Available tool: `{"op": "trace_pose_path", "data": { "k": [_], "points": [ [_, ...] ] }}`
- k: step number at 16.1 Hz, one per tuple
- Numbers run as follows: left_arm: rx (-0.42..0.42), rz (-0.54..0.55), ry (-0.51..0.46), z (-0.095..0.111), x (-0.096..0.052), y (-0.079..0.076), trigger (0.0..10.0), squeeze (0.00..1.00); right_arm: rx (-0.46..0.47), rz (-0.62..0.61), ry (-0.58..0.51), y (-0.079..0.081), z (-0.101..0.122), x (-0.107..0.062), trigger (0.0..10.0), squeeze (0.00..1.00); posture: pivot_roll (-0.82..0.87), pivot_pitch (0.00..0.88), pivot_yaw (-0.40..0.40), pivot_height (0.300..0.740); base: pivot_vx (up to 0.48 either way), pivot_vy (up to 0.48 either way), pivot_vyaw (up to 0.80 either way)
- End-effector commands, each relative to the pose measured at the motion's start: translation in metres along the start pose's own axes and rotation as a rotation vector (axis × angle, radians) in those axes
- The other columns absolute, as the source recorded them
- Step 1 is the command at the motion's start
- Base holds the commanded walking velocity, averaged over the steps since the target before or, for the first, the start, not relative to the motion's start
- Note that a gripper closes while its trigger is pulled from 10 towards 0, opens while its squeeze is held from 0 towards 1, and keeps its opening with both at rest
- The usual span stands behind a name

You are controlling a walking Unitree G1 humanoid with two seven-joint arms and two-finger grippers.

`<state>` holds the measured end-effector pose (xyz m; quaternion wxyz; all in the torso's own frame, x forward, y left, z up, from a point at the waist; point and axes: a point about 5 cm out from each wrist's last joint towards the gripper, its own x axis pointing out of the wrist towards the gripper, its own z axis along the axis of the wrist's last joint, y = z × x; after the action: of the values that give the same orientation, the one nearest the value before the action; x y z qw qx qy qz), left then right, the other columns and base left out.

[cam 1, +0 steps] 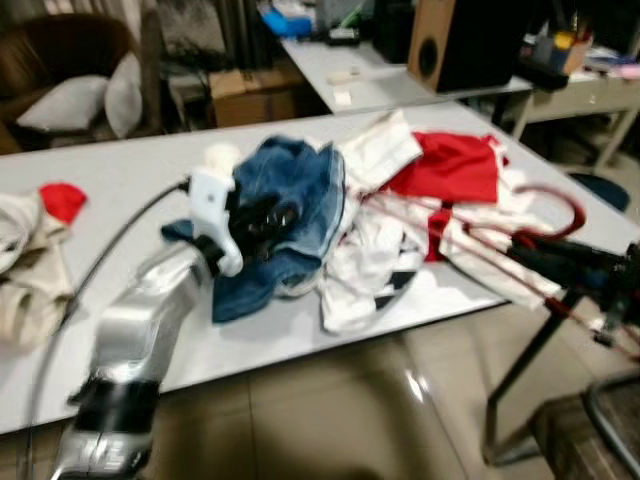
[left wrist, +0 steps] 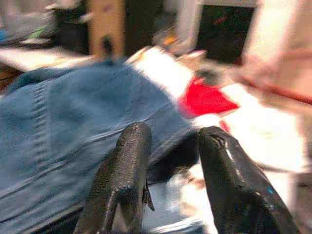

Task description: Hang hanger

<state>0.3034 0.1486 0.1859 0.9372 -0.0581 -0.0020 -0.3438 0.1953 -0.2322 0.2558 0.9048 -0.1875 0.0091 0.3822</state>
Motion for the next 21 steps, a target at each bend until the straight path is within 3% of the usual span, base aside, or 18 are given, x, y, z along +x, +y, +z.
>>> {"op": "trace_pose_path", "data": {
  "k": [1,2,3,4,5,6,7,9,11,13,15,21],
  "points": [
    [0.010,-0.045,-0.043,0.013,-0.009,-0.004,10.0,1.00,0.052,-0.023,-0.047,0.008,0.003,0.006,10.0,0.00,-0.07,0.000,0.023,0.740,0.000,0.000,0.00],
    [0.022,-0.043,-0.056,0.017,-0.013,-0.005,10.0,1.00,0.086,-0.046,-0.059,0.012,0.001,0.010,10.0,0.00,-0.07,0.000,0.023,0.740,0.000,0.000,0.00],
    [0.077,-0.004,-0.038,0.022,-0.021,-0.004,10.0,0.81,0.154,-0.094,-0.087,0.019,-0.004,0.022,10.0,0.00,-0.06,0.000,0.016,0.740,0.000,0.000,0.00],
    [0.162,0.028,0.032,0.019,-0.027,-0.002,10.0,0.00,0.191,-0.129,-0.098,0.022,-0.007,0.029,10.0,0.00,-0.06,0.000,0.016,0.740,0.000,0.000,0.00],
    [0.247,0.053,0.092,0.016,-0.032,0.000,10.0,0.00,0.221,-0.170,-0.118,0.024,-0.009,0.035,10.0,0.00,-0.04,0.000,0.015,0.740,0.000,0.000,0.00],
    [0.251,0.084,0.099,0.016,-0.036,0.002,10.0,0.00,0.266,-0.196,-0.159,0.027,-0.005,0.041,10.0,0.00,-0.04,0.000,0.015,0.740,0.000,0.000,0.00],
    [0.204,0.150,0.047,0.019,-0.039,0.006,10.0,0.00,0.299,-0.202,-0.180,0.030,-0.004,0.047,10.0,0.00,-0.03,0.000,0.018,0.740,0.000,0.000,0.00],
    [0.199,0.314,0.026,0.014,-0.040,0.013,10.0,0.00,0.369,-0.289,-0.152,0.037,-0.015,0.062,10.0,0.00,-0.03,0.000,0.033,0.740,0.000,0.000,0.00],
    [0.225,0.339,0.009,0.013,-0.037,0.006,10.0,0.00,0.370,-0.361,-0.114,0.042,-0.024,0.073,10.0,0.00,-0.02,0.000,0.040,0.740,0.000,0.000,0.00],
    [0.221,0.330,0.007,0.008,-0.027,-0.011,10.0,0.00,0.433,-0.484,-0.072,0.051,-0.042,0.081,10.0,0.00,0.01,0.000,0.016,0.740,0.000,0.000,0.00],
    [0.208,0.337,0.014,0.003,-0.026,-0.017,10.0,0.00,0.431,-0.515,-0.043,0.054,-0.048,0.085,10.0,0.00,0.02,0.000,-0.004,0.740,0.000,0.137,0.00],
    [0.210,0.364,0.019,0.003,-0.026,-0.017,10.0,0.00,0.399,-0.497,-0.055,0.055,-0.049,0.092,10.0,0.00,0.02,0.000,-0.005,0.740,0.000,0.325,0.13]
  ]
}}
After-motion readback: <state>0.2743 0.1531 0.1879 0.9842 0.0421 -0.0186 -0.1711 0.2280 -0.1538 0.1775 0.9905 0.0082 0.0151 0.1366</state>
